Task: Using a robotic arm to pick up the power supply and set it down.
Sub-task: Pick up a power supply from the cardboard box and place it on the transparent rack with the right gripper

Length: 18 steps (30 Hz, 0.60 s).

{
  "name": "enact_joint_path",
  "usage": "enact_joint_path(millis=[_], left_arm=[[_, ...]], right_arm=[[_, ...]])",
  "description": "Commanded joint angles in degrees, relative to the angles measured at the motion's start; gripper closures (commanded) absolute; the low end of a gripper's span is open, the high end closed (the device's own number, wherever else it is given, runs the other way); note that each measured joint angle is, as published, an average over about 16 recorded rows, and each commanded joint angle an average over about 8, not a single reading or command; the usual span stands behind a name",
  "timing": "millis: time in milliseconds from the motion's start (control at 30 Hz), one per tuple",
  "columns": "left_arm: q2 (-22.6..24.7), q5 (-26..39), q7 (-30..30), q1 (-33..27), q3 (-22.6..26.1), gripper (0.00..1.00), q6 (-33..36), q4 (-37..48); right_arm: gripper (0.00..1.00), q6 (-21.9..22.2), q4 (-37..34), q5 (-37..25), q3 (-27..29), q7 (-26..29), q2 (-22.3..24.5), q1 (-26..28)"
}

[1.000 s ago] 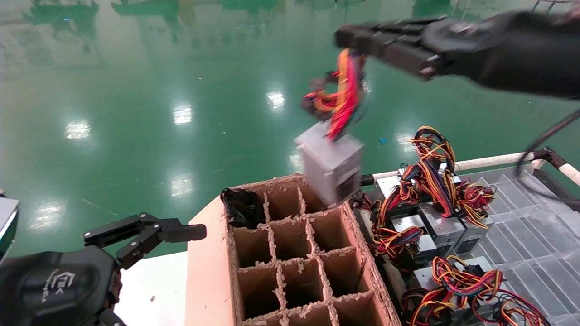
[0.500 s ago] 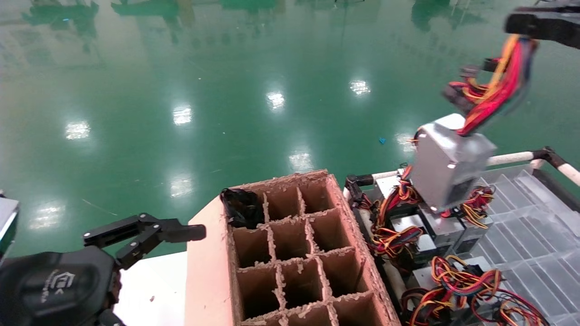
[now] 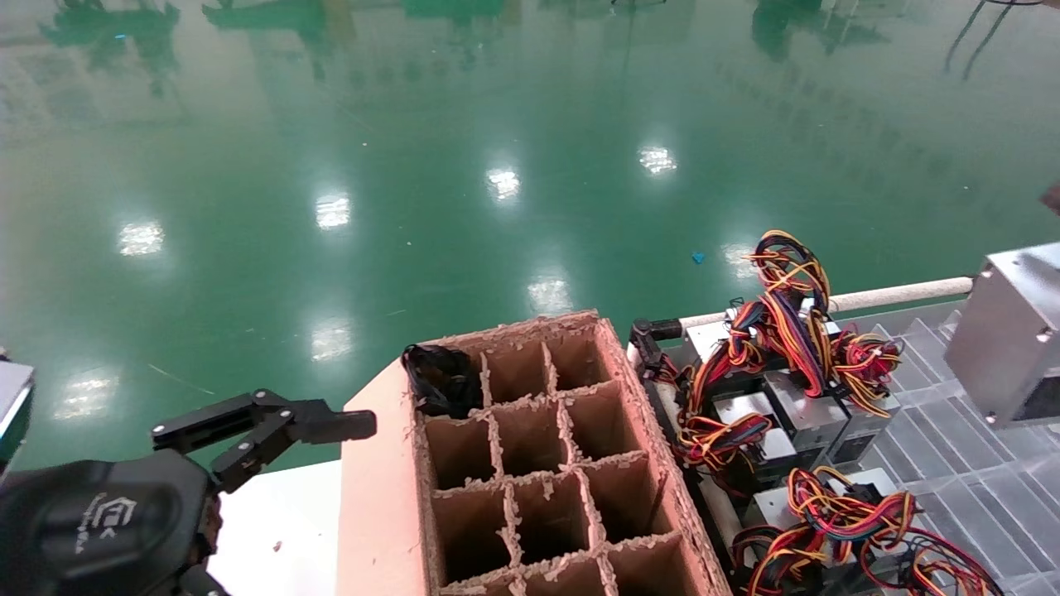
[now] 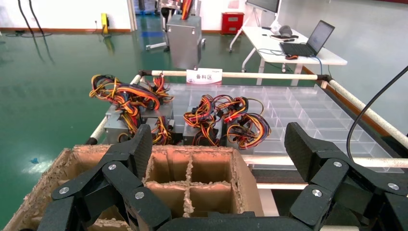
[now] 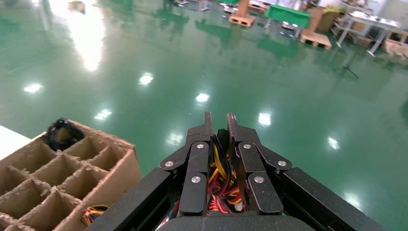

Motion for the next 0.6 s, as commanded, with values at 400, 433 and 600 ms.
enact_joint_path(millis=[400,433,600], left_arm=[[0.0,0.0,0.0,0.0,0.0,0.00,0.0,0.0],[0.0,0.0,0.0,0.0,0.0,0.00,0.0,0.0],[0.0,0.0,0.0,0.0,0.0,0.00,0.0,0.0]], right_arm=[[1.00,0.6,-7.9,-1.5,-3.0,-3.8,0.8,-2.5],[1.00,0.6,-8.7,-1.4,-3.2,-4.2,0.5,-3.1],[1.00,0.3,-12.3,-0.4,-3.7,-6.1,-1.0,-6.3]])
